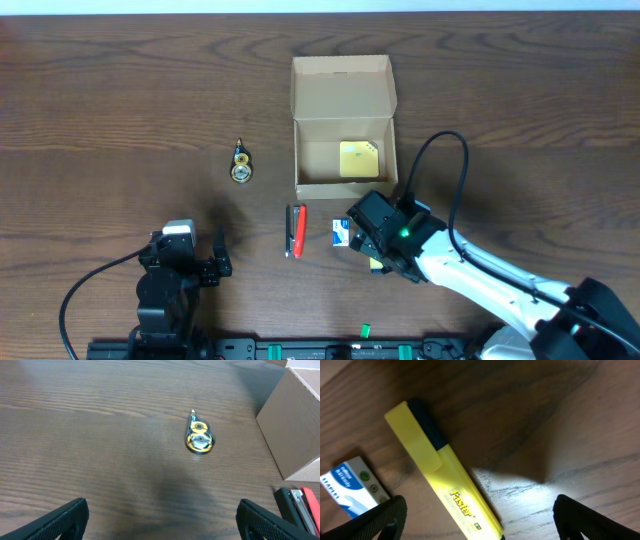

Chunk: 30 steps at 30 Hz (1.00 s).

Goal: Pack container
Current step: 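Close the right gripper on the yellow highlighter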

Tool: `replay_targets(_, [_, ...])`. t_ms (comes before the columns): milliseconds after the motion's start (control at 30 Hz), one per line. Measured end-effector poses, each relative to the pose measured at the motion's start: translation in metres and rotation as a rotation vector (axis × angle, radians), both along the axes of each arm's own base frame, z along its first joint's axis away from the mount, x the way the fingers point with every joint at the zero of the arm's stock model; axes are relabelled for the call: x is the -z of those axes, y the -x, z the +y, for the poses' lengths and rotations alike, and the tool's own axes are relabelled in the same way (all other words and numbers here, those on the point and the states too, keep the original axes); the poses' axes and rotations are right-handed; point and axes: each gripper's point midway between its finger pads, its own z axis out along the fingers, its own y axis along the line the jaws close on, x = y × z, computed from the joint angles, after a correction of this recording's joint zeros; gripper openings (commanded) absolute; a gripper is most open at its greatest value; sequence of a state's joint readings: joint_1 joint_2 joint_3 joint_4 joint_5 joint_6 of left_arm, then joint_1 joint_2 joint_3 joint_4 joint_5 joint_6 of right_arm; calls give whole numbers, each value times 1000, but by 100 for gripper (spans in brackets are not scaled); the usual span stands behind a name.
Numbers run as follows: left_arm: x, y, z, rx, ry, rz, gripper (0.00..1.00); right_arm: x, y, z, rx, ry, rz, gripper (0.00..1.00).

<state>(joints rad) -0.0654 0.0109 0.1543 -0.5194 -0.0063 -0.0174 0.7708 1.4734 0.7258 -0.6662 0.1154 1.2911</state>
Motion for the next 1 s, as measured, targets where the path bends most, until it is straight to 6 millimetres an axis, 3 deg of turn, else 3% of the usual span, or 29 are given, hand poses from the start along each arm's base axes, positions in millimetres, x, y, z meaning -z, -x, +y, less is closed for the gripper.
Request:
replay_targets(667, [0,0,0,0,0,0,95,2,-1,8,101,-55,11,85])
replay_targets(867, [0,0,0,0,0,0,95,15,2,9,106,-38,47,84])
replay_targets(1000, [0,0,0,0,0,0,95,15,2,9,108,-40,48,70])
